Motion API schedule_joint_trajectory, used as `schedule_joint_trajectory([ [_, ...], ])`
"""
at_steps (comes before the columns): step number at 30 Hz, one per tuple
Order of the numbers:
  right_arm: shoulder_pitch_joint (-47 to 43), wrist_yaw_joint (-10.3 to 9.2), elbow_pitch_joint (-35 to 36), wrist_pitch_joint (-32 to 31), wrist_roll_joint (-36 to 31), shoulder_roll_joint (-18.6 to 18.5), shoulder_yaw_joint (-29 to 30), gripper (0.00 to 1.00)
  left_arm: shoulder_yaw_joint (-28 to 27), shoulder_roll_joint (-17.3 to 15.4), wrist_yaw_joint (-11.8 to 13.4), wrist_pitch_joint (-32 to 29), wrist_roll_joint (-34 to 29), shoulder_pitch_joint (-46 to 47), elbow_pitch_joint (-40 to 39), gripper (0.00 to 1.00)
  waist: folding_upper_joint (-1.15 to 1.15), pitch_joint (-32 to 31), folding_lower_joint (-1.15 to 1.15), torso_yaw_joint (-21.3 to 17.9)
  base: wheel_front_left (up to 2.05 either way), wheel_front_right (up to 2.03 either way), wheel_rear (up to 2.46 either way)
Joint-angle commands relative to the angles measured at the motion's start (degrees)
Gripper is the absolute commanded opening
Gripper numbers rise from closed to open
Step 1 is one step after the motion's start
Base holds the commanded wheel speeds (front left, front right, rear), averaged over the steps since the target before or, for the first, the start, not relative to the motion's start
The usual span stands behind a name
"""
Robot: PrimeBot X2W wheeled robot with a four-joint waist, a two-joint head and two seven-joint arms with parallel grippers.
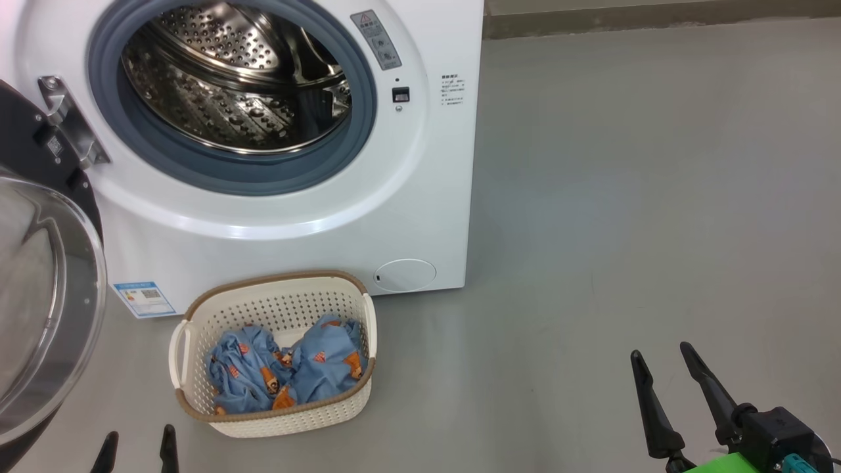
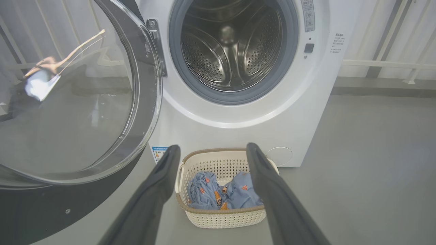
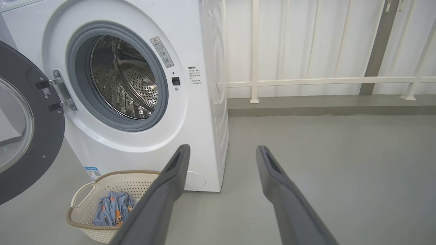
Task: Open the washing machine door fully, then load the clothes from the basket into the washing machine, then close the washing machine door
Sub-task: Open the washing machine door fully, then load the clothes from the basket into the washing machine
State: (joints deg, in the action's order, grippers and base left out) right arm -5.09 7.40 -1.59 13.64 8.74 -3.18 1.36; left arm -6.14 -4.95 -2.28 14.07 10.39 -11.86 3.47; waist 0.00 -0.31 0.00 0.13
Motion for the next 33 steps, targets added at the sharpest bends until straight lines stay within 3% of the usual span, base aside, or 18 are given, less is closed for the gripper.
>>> schedule_joint_trajectory([
  [1,1.01,0.09,1.35,-0.06,-0.35,-0.24,-1.02,1.0,-1.83,-1.17,0.13,0.39,0.0,2.52,-1.22,1.0,0.0,0.07,0.0,0.07,0.0,0.0,0.0],
  [23,1.07,0.09,0.95,-0.18,-0.23,-0.34,-1.22,1.0,-0.67,-2.31,1.11,0.37,-0.74,3.11,0.77,1.0,0.0,-0.19,0.0,0.49,0.01,-0.01,0.0],
  [33,0.99,0.09,1.51,-0.5,-0.3,-0.35,-1.22,1.0,-0.67,-2.72,1.2,0.31,-0.02,3.63,1.56,1.0,0.0,0.1,0.0,1.04,0.89,-0.89,0.0],
])
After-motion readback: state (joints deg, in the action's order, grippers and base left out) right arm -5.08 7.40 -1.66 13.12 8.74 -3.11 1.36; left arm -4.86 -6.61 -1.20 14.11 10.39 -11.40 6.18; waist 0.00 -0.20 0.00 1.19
